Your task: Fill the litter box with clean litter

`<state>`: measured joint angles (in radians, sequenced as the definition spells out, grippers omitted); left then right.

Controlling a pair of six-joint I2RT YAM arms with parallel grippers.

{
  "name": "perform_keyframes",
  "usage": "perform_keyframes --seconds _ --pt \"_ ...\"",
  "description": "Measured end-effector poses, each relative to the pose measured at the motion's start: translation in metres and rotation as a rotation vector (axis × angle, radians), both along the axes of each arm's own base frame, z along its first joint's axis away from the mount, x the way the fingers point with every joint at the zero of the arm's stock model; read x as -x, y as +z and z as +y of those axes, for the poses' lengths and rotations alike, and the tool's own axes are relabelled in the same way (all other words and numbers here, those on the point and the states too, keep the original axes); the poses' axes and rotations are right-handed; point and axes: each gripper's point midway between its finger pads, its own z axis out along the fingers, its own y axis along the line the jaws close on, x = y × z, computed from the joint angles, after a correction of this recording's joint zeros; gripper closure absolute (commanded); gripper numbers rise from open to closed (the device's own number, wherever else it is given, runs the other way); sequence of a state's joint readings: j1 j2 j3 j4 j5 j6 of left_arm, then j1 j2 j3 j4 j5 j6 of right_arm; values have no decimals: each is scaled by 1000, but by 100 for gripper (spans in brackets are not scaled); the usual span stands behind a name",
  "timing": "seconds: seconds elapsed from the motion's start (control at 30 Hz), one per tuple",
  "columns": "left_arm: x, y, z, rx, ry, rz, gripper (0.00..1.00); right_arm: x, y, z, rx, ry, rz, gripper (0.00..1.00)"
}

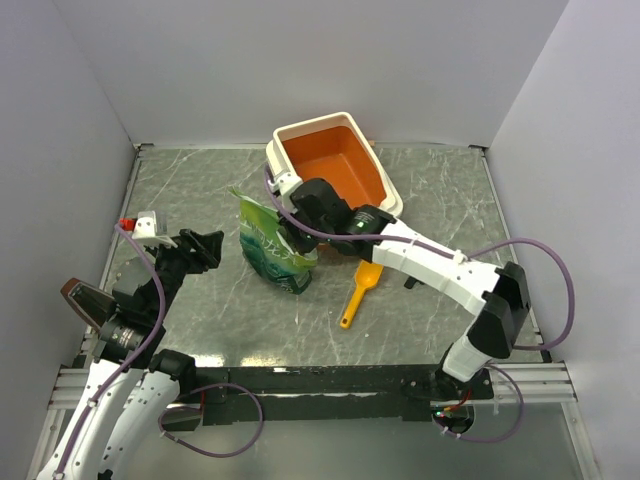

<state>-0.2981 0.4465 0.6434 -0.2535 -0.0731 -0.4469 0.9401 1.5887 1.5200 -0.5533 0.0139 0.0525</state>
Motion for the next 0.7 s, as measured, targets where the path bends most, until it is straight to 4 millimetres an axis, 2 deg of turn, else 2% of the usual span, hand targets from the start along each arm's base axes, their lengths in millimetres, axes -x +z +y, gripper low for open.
perform_keyframes --seconds 0.07,0.17,0.23,0.27,0.3,0.33,0.37,0.57,0.7 --pt "0 0 0 0 0 0 28 -2 -10 3 10 -2 15 99" --pt "0 0 0 0 0 0 28 -2 -24 4 27 -1 40 79" --pt "0 0 0 0 0 0 28 -1 -30 3 33 3 54 70" --pt "0 0 0 0 0 0 28 0 -30 3 31 9 60 63" --pt "0 0 0 -1 0 0 28 -1 -30 3 27 16 64 51" --pt "0 0 0 0 0 0 28 -1 -30 3 19 25 72 34" --pt "0 0 0 0 0 0 28 0 -30 4 7 37 82 25" --pt "0 0 0 -1 0 0 28 6 -30 7 -47 135 147 9" --pt "0 0 0 -1 0 0 28 13 -28 7 -62 176 177 7"
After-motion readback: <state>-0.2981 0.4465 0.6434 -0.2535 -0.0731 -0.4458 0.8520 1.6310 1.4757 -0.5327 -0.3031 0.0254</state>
